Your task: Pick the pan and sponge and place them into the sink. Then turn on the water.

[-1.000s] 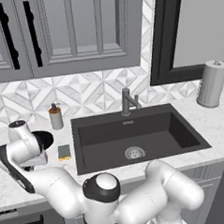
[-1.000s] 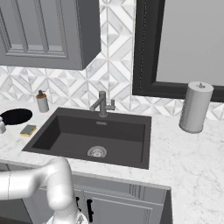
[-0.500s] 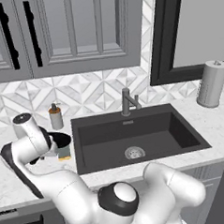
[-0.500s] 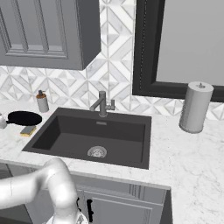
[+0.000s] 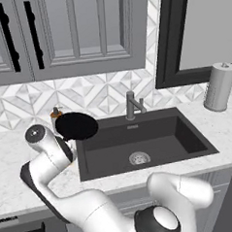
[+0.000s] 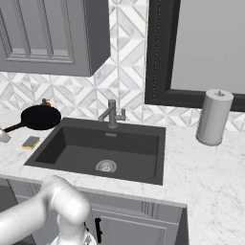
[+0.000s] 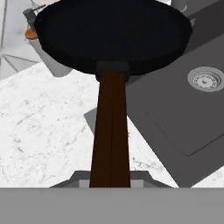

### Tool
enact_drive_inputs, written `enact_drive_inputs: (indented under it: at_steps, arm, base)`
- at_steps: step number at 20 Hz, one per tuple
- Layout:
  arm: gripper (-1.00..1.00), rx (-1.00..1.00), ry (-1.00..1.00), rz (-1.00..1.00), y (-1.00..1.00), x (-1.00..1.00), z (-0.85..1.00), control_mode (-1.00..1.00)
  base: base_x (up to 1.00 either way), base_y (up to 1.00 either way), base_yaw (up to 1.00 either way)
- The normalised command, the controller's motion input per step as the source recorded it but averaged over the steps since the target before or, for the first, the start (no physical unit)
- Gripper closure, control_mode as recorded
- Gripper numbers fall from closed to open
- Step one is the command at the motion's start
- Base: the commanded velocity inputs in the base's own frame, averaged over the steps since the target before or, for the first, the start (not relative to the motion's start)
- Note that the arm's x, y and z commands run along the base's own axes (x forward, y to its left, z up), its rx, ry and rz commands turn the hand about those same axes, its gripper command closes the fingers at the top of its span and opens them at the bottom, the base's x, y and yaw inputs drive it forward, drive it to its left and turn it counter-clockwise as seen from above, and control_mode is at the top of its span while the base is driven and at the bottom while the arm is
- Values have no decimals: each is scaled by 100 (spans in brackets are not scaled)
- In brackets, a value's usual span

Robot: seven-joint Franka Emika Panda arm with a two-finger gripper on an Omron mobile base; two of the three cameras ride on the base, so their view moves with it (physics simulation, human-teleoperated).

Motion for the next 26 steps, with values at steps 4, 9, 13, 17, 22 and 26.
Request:
enact_drive_inputs:
  at_steps: [4,9,13,17,22,26]
  arm:
    - [100,10,-6,-35,-53,-9,36,-100]
    - [100,3,1,-30,-36,0,31,-100]
    - [100,2,4,-34,-39,0,23,-100]
    - [100,10,7,-31,-50,0,5,-100]
    - [100,12,8,-3,-56,0,0,-100]
    - [100,5,10,1,-46,2,0,-100]
  base:
    - [0,0,0]
    - [0,0,0]
    - [0,0,0]
    - [0,0,0]
    - [0,0,0]
    - [0,0,0]
